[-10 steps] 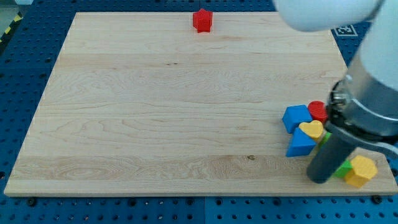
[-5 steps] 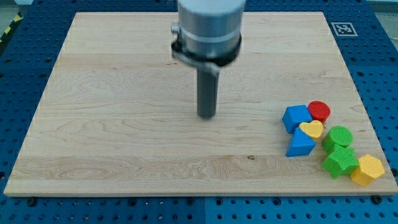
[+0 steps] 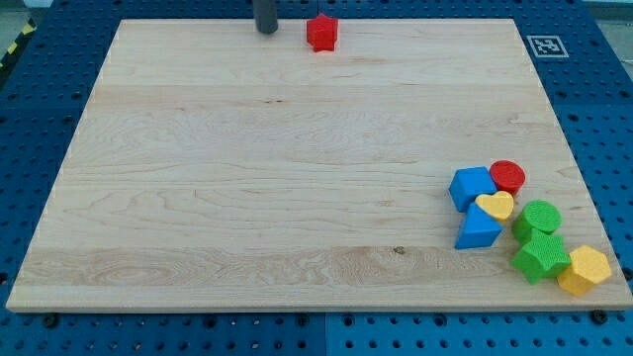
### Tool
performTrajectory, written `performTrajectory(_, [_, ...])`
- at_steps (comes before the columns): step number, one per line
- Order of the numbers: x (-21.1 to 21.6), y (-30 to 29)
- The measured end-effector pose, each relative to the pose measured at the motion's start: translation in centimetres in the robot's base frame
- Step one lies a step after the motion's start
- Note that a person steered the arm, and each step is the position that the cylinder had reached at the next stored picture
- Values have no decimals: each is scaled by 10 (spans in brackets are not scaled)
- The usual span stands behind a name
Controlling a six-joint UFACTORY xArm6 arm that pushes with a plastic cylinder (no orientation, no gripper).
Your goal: Slide the red star towards the bottom center
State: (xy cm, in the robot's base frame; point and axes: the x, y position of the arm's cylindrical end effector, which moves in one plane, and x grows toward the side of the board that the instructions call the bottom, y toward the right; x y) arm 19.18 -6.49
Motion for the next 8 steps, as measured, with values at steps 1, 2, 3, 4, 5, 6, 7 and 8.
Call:
performTrajectory(1, [7,19])
performTrajectory(2, [19,36])
performTrajectory(3, [24,85])
performTrajectory(4, [46,111])
performTrajectory(5, [87,111])
performTrajectory(6, [128,111])
performTrajectory(7, [172,111])
performTrajectory(8, [216,108])
